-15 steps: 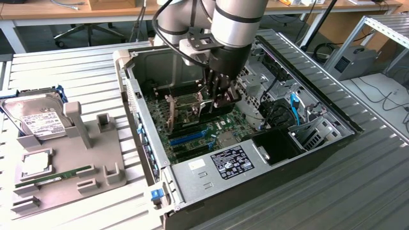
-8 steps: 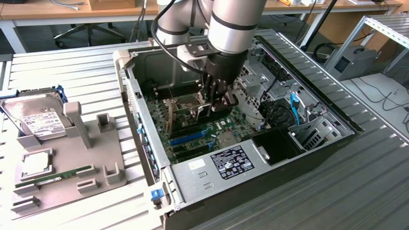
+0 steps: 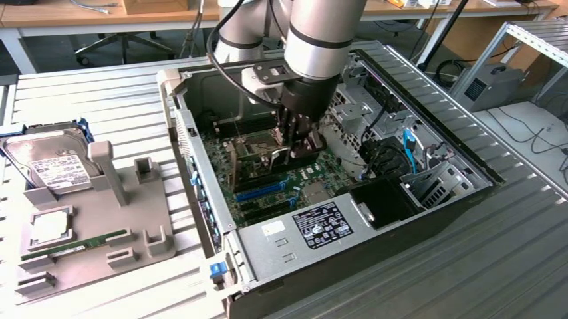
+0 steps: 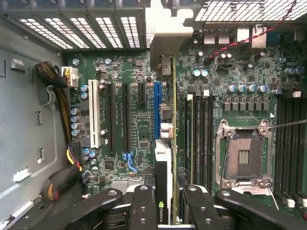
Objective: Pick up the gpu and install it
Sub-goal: 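Insert the gpu into the slot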
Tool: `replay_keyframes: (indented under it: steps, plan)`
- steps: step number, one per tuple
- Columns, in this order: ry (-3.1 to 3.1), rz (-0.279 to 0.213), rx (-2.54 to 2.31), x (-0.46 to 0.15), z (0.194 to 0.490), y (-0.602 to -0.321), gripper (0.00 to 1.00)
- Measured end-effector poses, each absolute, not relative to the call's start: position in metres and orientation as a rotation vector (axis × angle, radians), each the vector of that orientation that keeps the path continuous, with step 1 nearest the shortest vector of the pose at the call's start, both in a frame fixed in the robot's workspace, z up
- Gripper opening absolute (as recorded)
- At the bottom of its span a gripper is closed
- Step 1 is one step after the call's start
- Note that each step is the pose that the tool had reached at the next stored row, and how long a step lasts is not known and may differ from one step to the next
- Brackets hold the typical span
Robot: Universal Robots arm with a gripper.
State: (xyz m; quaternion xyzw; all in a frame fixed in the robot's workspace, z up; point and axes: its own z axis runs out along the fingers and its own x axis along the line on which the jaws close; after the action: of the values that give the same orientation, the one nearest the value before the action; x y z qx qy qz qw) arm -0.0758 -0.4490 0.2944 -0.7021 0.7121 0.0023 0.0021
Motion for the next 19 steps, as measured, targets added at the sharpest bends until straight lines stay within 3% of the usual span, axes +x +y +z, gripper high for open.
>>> replay_keyframes:
  steps: [19]
  plan:
    - [2.232,0.008,-2.204,-0.0840,0.2861,-0.4528,0.27]
